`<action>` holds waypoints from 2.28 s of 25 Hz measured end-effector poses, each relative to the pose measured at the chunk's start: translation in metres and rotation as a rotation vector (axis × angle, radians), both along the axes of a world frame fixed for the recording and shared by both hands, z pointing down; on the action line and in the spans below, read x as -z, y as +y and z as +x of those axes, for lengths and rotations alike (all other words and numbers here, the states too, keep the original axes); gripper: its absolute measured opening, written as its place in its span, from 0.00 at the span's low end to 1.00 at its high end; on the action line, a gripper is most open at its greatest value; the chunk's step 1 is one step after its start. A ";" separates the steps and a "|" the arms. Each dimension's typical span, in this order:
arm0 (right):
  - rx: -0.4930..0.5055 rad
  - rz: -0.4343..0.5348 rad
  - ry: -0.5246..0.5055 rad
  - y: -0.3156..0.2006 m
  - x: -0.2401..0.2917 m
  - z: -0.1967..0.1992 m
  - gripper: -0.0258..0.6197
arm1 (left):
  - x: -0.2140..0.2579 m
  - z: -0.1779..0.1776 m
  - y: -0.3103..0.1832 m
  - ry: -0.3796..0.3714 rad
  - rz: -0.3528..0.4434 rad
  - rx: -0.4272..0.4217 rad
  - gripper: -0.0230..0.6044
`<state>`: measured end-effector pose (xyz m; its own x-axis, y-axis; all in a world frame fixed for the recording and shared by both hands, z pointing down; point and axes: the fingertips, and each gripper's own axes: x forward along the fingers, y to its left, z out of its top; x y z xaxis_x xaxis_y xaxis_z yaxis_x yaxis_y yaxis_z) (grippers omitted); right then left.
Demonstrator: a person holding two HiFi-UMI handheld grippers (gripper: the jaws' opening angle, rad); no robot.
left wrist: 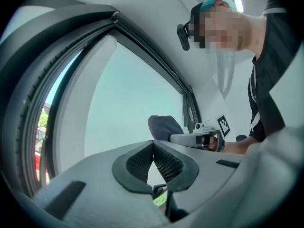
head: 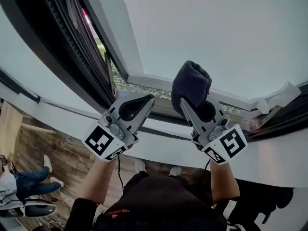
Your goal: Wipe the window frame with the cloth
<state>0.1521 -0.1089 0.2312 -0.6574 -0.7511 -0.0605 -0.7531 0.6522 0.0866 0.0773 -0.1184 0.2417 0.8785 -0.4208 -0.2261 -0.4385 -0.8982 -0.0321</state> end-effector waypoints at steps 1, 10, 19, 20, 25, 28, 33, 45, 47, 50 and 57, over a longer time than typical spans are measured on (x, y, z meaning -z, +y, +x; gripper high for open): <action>0.012 0.012 0.003 -0.004 0.005 -0.008 0.13 | 0.005 -0.010 -0.003 0.009 0.007 0.019 0.07; 0.119 0.103 0.029 -0.033 0.045 -0.077 0.13 | 0.049 -0.086 -0.016 0.045 0.091 0.165 0.07; 0.213 0.244 0.056 -0.043 0.104 -0.131 0.13 | 0.071 -0.121 -0.016 0.060 0.135 0.239 0.07; 0.222 0.262 0.058 -0.041 0.110 -0.135 0.13 | 0.075 -0.122 -0.014 0.061 0.144 0.243 0.07; 0.250 0.322 0.066 -0.046 0.144 -0.165 0.13 | 0.096 -0.148 -0.015 0.082 0.173 0.266 0.07; 0.265 0.357 0.078 -0.047 0.161 -0.182 0.13 | 0.103 -0.157 -0.015 0.092 0.189 0.268 0.07; 0.292 0.423 0.084 -0.045 0.197 -0.212 0.13 | 0.109 -0.169 -0.015 0.111 0.198 0.261 0.07; 0.296 0.453 0.084 -0.055 0.233 -0.256 0.13 | 0.121 -0.191 -0.016 0.129 0.215 0.253 0.07; 0.294 0.437 0.073 -0.058 0.232 -0.258 0.13 | 0.120 -0.193 -0.015 0.131 0.212 0.251 0.07; 0.291 0.418 0.065 -0.059 0.226 -0.258 0.13 | 0.116 -0.194 -0.014 0.133 0.204 0.248 0.07; 0.282 0.379 0.062 -0.062 0.211 -0.254 0.13 | 0.104 -0.191 -0.011 0.130 0.177 0.243 0.07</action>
